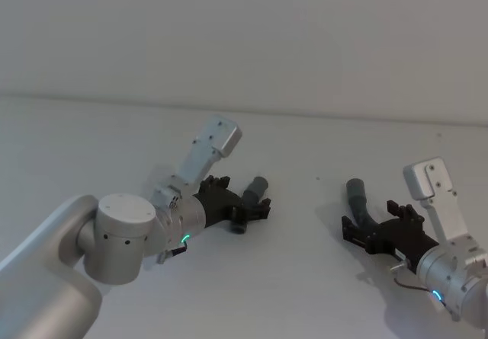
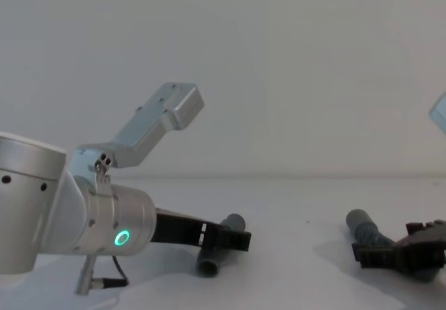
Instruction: Use both hands to pick up one end of the pipe from the table, align the ends, and insert them.
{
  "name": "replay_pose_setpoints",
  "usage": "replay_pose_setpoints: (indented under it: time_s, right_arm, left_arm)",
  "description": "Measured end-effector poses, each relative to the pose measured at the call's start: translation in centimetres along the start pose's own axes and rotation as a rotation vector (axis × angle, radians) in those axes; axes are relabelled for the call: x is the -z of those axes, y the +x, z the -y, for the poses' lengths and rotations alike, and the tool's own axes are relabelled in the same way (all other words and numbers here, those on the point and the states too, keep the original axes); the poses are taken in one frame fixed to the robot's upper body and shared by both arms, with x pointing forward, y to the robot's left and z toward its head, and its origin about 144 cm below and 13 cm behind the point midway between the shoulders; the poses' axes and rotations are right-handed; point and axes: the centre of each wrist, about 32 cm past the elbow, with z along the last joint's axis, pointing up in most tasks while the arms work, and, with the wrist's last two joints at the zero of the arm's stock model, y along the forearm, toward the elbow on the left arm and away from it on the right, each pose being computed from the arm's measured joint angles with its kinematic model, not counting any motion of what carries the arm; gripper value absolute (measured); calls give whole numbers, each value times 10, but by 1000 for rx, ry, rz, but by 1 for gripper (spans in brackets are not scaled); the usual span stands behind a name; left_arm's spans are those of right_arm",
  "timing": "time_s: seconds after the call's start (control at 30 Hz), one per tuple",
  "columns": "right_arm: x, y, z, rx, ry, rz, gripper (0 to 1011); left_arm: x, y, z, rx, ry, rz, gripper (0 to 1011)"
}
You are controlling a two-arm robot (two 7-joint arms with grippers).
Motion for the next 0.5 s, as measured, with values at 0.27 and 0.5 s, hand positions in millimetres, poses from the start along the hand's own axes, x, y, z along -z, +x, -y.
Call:
replay_pose_setpoints:
  time_s: [0.27, 0.5]
  right_arm:
    - [0, 1, -1, -2, -3, -3, 878]
    - [-1, 1, -1, -2, -4, -4, 679]
  left_arm:
    - [0, 1, 1, 0, 2, 0, 915]
    - [0, 2, 1, 0, 3, 0, 743]
